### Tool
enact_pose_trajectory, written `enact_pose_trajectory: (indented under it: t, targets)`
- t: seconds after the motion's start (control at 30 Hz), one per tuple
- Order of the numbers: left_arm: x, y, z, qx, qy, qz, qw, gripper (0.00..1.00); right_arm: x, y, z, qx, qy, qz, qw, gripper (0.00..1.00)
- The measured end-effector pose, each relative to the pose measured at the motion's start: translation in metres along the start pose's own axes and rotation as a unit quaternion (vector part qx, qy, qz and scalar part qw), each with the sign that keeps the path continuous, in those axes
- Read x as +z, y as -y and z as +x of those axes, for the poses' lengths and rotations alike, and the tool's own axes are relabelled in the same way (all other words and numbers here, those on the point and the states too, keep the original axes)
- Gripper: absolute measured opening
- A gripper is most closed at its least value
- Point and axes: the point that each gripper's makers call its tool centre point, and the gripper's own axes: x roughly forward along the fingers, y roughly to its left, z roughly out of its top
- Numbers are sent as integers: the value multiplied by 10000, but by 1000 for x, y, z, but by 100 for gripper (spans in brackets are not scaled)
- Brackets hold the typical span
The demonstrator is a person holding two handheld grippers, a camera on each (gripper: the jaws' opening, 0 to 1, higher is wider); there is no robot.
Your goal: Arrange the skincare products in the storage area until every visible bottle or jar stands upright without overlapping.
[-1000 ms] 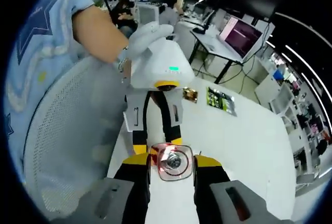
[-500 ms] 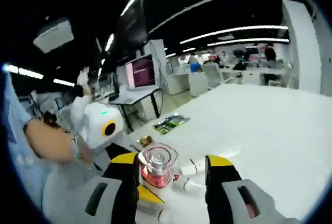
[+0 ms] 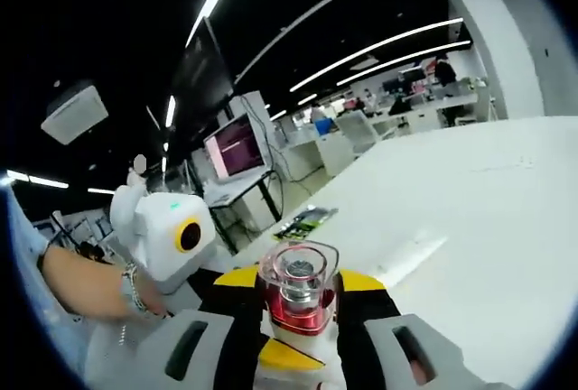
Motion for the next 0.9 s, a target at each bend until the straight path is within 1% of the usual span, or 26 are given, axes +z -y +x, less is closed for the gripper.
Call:
enact_pose_trajectory:
  t: [0.07,0.17,0.27,0.33,0.37,0.4,0.43,0.47,0.53,0.57,0.63,0.83,0.9]
  targets:
    - [2,1,0,-19,31,-67,10000,26,1,1,0,-18,37,-38,10000,27]
    - [5,3,0,-39,125,-46,9999,26,4,-4,-2,-6,-43,-621,9981,26]
    - [10,5,0,-75,269,-68,9996,26,9,-10,-4,109,-20,-1151,9933,26]
    - [10,6,0,-95,294,-57,9995,25,8,-13,-4,132,-86,-1488,9887,26]
    - [10,6,1,-105,294,-25,9995,25,7,-15,-4,146,-120,-1743,9845,26]
    - [9,7,2,-113,271,8,9996,25,5,-17,-4,139,-157,-1881,9819,26]
    - [8,7,2,-121,243,27,9996,25,2,-19,-3,148,-211,-2090,9776,26]
    - [6,8,3,-140,195,54,9997,25,1,-19,-3,153,-225,-2149,9763,26]
    - [3,10,5,-158,129,105,9997,25,-3,-22,-2,178,-284,-2418,9697,26]
    - [2,10,5,-158,93,143,9997,25,-6,-22,-2,178,-328,-2500,9675,26]
    - [-1,10,7,-158,8,211,9997,25,-8,-20,-2,169,-346,-2477,9681,26]
    - [0,8,7,-150,41,231,9996,26,-7,-16,-4,192,-209,-2317,9724,27]
    - [0,10,6,-288,35,97,9995,26,-8,-15,-6,268,-198,-2242,9740,27]
